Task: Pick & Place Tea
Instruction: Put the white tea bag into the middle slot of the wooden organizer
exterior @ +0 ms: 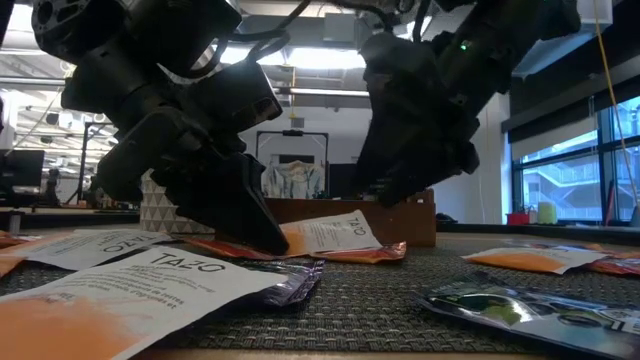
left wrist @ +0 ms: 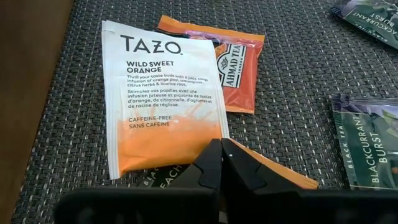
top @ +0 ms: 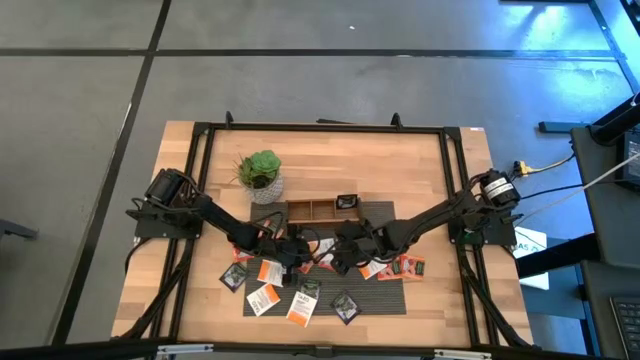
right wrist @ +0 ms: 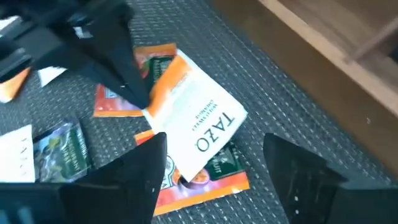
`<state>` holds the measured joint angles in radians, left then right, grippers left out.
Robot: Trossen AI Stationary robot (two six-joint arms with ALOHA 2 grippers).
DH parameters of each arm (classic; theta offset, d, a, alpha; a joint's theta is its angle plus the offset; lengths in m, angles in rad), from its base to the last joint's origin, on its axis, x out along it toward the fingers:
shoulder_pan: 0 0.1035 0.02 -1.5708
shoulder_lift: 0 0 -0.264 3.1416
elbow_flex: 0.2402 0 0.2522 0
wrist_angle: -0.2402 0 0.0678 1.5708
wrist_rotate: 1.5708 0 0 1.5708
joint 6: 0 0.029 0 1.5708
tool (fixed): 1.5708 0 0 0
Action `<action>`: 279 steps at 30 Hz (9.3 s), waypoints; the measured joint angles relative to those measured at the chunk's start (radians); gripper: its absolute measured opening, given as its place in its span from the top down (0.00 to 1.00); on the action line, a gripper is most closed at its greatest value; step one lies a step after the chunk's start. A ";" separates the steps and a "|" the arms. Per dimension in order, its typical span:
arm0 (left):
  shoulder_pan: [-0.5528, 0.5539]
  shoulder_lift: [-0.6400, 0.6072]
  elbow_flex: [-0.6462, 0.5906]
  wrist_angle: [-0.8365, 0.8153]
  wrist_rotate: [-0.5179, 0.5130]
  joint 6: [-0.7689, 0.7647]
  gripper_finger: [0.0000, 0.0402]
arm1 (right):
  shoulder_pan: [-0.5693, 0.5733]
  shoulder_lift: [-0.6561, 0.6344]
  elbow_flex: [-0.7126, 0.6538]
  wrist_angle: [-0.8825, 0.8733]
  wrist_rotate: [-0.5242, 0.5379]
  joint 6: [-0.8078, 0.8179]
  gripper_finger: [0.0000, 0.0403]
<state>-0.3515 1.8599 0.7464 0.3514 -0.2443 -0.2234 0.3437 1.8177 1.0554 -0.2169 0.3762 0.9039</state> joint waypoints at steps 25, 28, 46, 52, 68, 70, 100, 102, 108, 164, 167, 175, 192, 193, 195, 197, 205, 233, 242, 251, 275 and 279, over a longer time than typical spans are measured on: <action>0.000 0.002 -0.001 0.011 0.000 0.000 0.99 | -0.001 0.096 0.000 0.121 -0.057 -0.056 0.69; 0.000 0.002 -0.001 0.011 0.000 0.000 0.99 | -0.006 0.096 0.000 0.119 -0.057 -0.052 0.75; 0.000 -0.029 -0.004 -0.003 0.029 -0.001 0.99 | -0.014 0.087 0.000 0.107 -0.055 -0.137 0.99; 0.001 -0.167 -0.003 -0.025 0.102 0.000 0.99 | -0.036 0.014 0.002 0.043 -0.055 -0.237 0.99; -0.002 -0.655 -0.003 -0.283 0.110 0.043 0.99 | -0.167 -0.085 0.471 -0.562 0.036 -0.923 0.99; -0.003 -0.693 -0.003 -0.315 0.118 0.023 0.99 | -0.195 -0.071 0.488 -0.594 0.018 -1.010 0.99; -0.007 -0.747 -0.002 -0.439 0.078 0.000 0.98 | -0.327 0.093 0.499 -0.634 -0.084 -1.175 0.98; -0.007 -0.747 -0.002 -0.439 0.078 0.000 0.98 | -0.327 0.093 0.499 -0.634 -0.084 -1.175 0.97; -0.007 -0.747 -0.002 -0.439 0.078 0.000 0.98 | -0.327 0.093 0.499 -0.634 -0.084 -1.175 0.97; -0.007 -0.747 -0.002 -0.439 0.078 0.000 0.97 | -0.209 0.108 0.359 -0.391 -0.266 -1.092 0.89; -0.007 -0.747 -0.002 -0.439 0.078 -0.001 0.97 | -0.213 0.123 0.359 -0.389 -0.265 -1.096 0.89; -0.007 -0.747 -0.002 -0.444 0.079 0.000 0.98 | -0.217 0.137 0.359 -0.378 -0.221 -1.099 0.89; -0.007 -0.747 -0.002 -0.446 0.078 -0.001 0.98 | -0.242 0.138 0.359 -0.390 -0.249 -1.137 0.89; -0.006 -0.747 -0.002 -0.446 0.078 -0.001 0.98 | -0.241 0.138 0.359 -0.390 -0.258 -1.141 0.89; -0.007 -0.747 -0.002 -0.446 0.078 -0.001 0.98 | -0.240 0.138 0.359 -0.390 -0.275 -1.143 0.89; -0.007 -0.747 -0.002 -0.446 0.078 -0.001 0.98 | -0.241 0.145 0.360 -0.385 -0.273 -1.142 0.89; -0.007 -0.747 -0.002 -0.450 0.078 0.000 0.98 | -0.242 0.157 0.360 -0.380 -0.272 -1.142 0.89; -0.006 -0.739 -0.002 -0.464 -0.002 -0.003 0.99 | -0.231 0.156 0.410 -0.408 -0.145 -1.139 0.89; -0.006 -0.713 -0.002 -0.459 -0.001 -0.001 0.98 | -0.230 0.156 0.421 -0.389 -0.149 -1.142 0.76; -0.006 -0.698 -0.002 -0.460 -0.001 0.001 0.97 | -0.222 0.157 0.372 -0.272 -0.126 -1.250 0.51; -0.006 -0.698 -0.002 -0.459 -0.001 0.001 0.98 | -0.189 0.202 0.311 -0.161 -0.019 -1.244 0.60; -0.006 -0.698 -0.002 -0.460 -0.001 0.001 0.98 | -0.190 0.202 0.311 -0.157 -0.016 -1.224 0.64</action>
<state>-0.3580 1.1614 0.7444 -0.1083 -0.2452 -0.2226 0.1535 2.0197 1.3663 -0.3741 0.3606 -0.3205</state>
